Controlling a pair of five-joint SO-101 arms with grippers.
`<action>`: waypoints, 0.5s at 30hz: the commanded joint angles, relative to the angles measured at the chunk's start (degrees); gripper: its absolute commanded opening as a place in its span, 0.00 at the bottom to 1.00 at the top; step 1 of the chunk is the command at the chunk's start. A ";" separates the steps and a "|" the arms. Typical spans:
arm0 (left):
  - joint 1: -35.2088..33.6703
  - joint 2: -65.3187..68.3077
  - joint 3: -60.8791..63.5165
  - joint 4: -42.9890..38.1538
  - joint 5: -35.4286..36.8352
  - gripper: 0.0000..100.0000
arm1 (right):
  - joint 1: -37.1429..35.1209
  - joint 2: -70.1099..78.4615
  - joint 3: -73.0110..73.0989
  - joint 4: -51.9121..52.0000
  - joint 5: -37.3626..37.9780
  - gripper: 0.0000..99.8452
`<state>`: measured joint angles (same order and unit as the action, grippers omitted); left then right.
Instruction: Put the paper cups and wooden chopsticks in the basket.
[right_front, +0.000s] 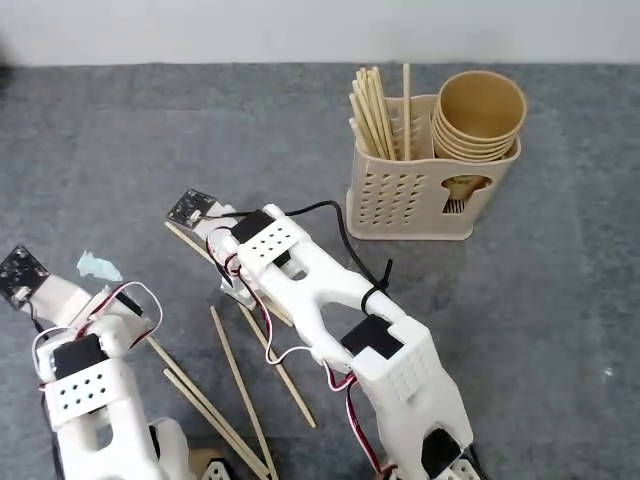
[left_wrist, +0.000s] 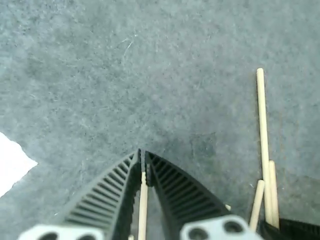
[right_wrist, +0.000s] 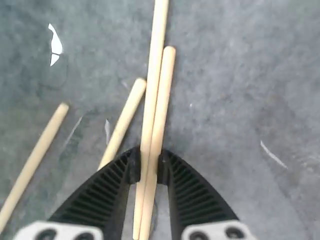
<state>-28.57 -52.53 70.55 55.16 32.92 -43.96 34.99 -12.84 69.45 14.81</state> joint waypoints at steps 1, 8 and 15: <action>-0.26 -1.23 -0.31 -0.70 -0.44 0.01 | 1.45 -1.10 -1.67 3.65 1.67 0.01; -0.26 -1.23 0.40 -1.05 -0.44 0.01 | 1.45 -8.48 -2.55 10.51 3.87 0.01; -0.26 -1.23 0.40 -1.05 -0.44 0.01 | 2.42 -18.07 -2.55 18.24 3.96 0.01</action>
<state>-28.57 -52.53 71.52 55.16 32.92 -43.16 24.00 -13.71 84.48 18.15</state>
